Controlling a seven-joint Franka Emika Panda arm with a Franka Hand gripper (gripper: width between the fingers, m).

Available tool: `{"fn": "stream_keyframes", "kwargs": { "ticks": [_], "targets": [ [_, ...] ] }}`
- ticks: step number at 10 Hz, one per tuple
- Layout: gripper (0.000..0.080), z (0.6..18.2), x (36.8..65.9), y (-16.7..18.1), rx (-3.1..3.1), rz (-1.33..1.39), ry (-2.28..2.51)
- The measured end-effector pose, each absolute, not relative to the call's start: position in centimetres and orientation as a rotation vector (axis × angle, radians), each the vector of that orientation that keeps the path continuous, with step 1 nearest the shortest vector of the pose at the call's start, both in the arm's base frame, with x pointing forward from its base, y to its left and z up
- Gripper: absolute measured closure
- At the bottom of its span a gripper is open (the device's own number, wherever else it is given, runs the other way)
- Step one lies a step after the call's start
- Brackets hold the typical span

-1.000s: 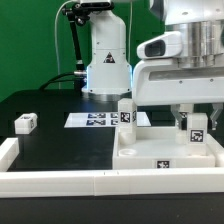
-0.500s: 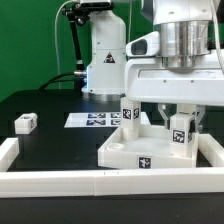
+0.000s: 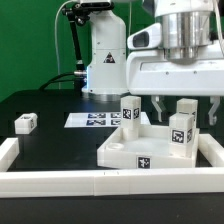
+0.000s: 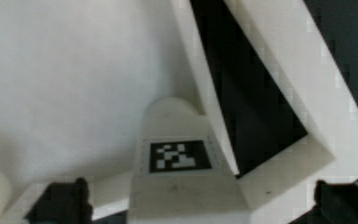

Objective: Assemble square table

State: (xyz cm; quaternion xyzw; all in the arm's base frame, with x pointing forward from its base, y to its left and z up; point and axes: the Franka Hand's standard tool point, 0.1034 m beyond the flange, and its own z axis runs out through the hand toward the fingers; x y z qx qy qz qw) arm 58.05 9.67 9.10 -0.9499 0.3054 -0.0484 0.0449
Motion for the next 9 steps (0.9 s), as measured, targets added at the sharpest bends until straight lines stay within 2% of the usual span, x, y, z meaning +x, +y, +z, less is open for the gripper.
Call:
{"fn": "stream_keyframes", "kwargs": {
  "ticks": [3,7,9],
  "targets": [
    [0.0151,11.7,55.7,7.4,-2.934,-0.162,0.765],
    [0.015,11.6,55.5,6.8,-2.94,-0.157,0.76],
    [0.015,11.1,55.5,5.9,-3.01,-0.161,0.512]
  ]
}}
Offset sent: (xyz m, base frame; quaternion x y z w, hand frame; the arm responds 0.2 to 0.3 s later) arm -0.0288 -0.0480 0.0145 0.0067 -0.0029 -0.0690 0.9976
